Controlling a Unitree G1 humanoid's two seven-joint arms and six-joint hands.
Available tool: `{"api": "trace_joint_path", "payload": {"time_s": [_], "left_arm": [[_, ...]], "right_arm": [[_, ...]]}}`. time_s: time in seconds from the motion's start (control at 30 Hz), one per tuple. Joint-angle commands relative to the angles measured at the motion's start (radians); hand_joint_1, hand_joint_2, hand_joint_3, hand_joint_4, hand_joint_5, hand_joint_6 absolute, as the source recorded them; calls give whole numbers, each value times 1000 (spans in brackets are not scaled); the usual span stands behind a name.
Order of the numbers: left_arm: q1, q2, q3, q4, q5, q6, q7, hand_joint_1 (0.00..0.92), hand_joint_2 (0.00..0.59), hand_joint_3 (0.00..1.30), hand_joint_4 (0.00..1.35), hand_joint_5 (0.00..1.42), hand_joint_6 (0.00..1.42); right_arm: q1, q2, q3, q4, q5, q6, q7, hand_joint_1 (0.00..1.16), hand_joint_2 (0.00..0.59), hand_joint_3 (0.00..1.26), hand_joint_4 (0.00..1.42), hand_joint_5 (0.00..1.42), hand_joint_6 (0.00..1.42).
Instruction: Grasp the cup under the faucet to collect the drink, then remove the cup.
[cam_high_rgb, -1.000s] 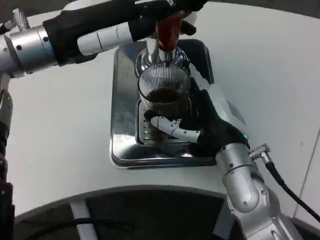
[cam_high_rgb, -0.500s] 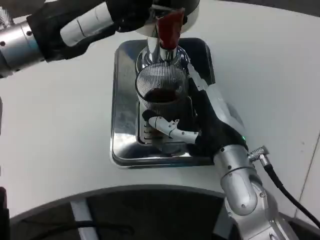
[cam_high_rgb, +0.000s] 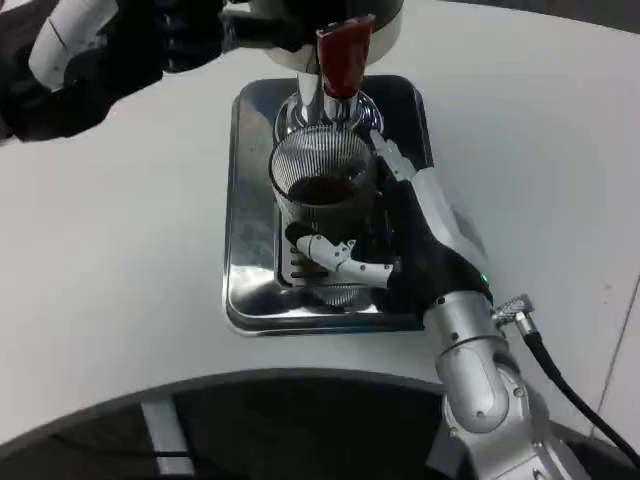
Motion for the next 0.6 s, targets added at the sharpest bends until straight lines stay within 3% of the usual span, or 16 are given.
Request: {"api": "trace_joint_path", "payload": {"time_s": [0.03,0.37,0.6], "left_arm": [[53,49,33,-53,-25,48,17,0,108,146,114,231,111],[184,117,97,-143,-48,125,52,0,108,147,123,240,115],[275,160,151,-155,-50,139,103,0,108,147,124,242,117]], "right_arm": [[21,8,3,5,-3,4,-17,676,207,79,0,0,0],[20,21,4,14,-8,4,-52,704,201,158,1,0,2],[17,34,4,27,-12,5,-82,736,203,251,125,93,41]]}}
